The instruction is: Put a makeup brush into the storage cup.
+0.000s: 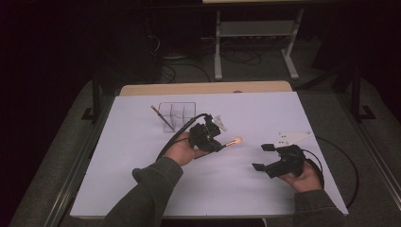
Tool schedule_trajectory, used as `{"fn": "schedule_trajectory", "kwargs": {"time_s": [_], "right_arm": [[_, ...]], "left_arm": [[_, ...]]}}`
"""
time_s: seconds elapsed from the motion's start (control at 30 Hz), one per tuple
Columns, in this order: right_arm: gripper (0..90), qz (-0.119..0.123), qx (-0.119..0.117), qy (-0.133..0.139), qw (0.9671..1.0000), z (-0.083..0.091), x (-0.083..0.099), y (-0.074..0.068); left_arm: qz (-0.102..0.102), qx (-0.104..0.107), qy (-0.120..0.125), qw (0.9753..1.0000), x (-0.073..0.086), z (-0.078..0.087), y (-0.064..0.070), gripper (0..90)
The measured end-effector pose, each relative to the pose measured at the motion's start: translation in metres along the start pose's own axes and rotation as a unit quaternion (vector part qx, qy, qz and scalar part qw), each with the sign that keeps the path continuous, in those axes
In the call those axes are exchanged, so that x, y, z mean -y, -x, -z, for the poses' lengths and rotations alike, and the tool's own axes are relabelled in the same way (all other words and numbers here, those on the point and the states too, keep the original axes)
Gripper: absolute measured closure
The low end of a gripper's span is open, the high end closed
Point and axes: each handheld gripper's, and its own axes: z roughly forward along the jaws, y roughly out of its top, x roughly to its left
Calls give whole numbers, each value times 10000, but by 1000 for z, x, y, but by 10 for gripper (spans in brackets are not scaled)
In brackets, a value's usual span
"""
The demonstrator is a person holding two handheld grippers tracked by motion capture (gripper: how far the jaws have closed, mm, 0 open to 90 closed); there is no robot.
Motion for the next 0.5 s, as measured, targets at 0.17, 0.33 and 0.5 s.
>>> {"fn": "schedule_trajectory", "kwargs": {"time_s": [0.17,0.33,0.5], "right_arm": [[181,6,-54,-13,10000,-1,-3,1],[180,-49,-105,-26,9999,-1,-4,2],[178,-29,-147,-54,9999,2,-9,1]], "left_arm": [[-9,-17,36,10000,4,6,2,835],[3,-17,76,10000,9,11,1,835],[-29,-36,79,10000,14,17,1,835]]}}
